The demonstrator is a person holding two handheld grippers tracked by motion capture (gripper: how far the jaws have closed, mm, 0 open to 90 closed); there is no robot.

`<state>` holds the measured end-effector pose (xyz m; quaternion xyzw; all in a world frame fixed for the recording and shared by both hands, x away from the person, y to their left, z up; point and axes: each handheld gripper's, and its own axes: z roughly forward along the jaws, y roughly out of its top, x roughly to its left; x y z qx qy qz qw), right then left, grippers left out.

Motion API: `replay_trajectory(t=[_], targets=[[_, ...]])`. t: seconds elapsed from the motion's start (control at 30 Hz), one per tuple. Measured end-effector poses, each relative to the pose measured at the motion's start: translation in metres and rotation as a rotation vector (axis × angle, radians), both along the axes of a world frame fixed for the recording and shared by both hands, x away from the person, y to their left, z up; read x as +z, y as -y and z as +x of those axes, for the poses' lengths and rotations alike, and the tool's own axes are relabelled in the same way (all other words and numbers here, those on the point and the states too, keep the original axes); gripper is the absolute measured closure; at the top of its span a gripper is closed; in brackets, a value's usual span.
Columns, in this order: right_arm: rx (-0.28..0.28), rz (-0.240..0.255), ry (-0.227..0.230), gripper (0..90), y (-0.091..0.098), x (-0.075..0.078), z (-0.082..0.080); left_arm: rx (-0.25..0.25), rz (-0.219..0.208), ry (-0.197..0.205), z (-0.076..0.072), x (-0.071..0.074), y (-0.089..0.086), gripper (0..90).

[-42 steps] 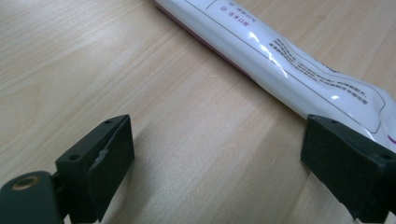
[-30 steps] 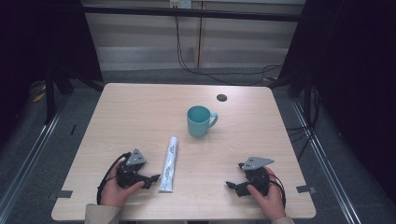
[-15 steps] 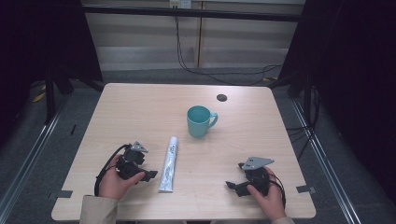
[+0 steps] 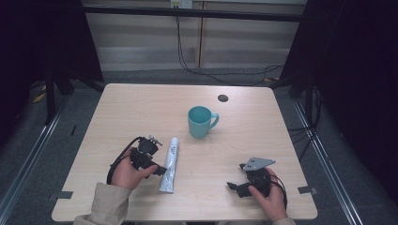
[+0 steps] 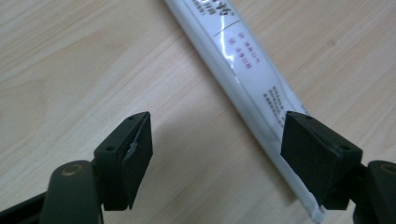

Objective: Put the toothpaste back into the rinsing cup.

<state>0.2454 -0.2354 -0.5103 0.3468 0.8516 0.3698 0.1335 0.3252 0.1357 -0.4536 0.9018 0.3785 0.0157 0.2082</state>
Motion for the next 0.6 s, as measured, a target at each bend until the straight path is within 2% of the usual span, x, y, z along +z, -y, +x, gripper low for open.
replay_trajectory(t=[0.2,0.33,0.4,0.53,0.6], targets=[[0.000,0.000,0.000,11.8,0.000,0.000,0.000,0.021,0.047,-0.029,0.001,-0.001,0.013,25.6],[0.000,0.000,0.000,11.7,0.000,0.000,0.000,0.047,0.046,-0.050,0.002,-0.002,0.019,25.6],[0.000,0.000,0.000,11.8,0.000,0.000,0.000,0.051,0.066,-0.058,0.002,-0.004,0.023,25.6],[0.000,0.000,0.000,11.8,0.000,0.000,0.000,0.077,0.080,-0.086,0.002,-0.008,0.027,25.9],[0.000,0.000,0.000,11.7,0.000,0.000,0.000,0.089,0.095,-0.079,0.002,-0.007,0.029,26.4]])
